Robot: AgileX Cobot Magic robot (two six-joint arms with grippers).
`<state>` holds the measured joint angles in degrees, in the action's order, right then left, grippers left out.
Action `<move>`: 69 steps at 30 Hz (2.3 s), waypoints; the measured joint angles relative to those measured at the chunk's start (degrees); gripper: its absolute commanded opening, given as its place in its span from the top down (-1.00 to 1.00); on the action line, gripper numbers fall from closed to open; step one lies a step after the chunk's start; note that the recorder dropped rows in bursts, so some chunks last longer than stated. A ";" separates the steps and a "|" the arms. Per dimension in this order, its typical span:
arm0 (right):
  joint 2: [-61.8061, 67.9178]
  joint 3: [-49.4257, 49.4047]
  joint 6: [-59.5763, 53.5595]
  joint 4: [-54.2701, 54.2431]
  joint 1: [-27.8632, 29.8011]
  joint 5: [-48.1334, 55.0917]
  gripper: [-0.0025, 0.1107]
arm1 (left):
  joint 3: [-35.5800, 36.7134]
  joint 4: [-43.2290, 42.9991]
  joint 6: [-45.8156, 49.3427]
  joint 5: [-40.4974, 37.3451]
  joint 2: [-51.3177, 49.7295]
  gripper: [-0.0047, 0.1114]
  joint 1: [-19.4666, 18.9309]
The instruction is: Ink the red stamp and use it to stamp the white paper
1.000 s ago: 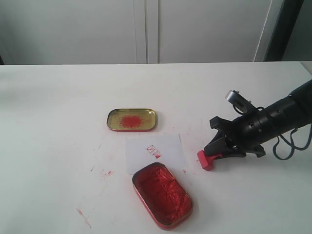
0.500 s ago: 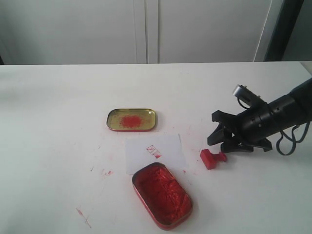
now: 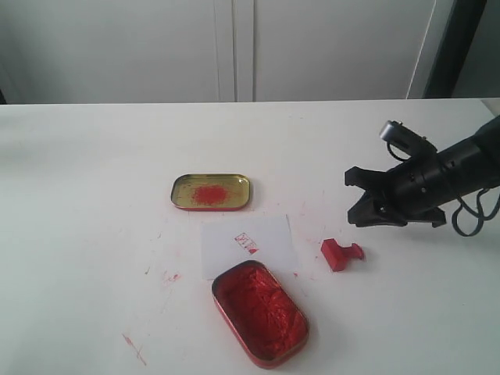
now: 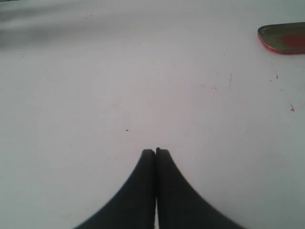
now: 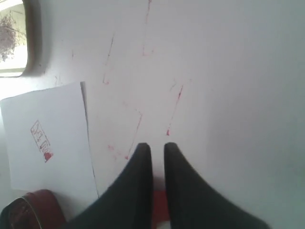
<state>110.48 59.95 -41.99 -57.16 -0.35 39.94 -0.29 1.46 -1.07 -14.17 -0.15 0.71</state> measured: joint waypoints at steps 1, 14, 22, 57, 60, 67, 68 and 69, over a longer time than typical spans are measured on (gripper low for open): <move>-0.43 0.00 0.00 0.68 0.00 0.00 0.96 | 0.00 0.00 0.00 0.00 0.00 0.92 0.00; -7.05 0.00 5.80 11.98 0.00 0.09 0.96 | 0.00 0.00 0.00 0.00 0.00 0.92 0.00; -11.32 0.00 20.29 31.56 0.00 2.21 0.96 | 0.00 0.00 0.00 0.00 0.00 0.92 0.00; -49.68 -17.59 32.98 52.14 0.00 1.63 0.96 | 0.00 0.00 0.00 0.00 0.00 0.92 0.00; -54.44 -19.67 32.98 52.14 0.00 0.04 0.96 | 0.00 0.00 0.00 0.00 0.00 0.92 0.00; -66.30 -24.93 32.98 52.14 0.00 -3.92 0.96 | 0.00 0.00 0.00 0.00 0.00 0.92 0.00; -68.21 -25.78 32.98 52.14 0.00 -4.17 0.96 | 0.00 0.00 0.00 0.00 0.00 0.92 0.00; -70.07 -26.57 32.98 52.14 0.00 -4.47 0.96 | 0.00 0.00 0.00 0.00 0.00 0.92 0.00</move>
<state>40.41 33.37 -9.01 -5.02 -0.35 35.47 -0.29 1.46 -1.07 -14.17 -0.15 0.71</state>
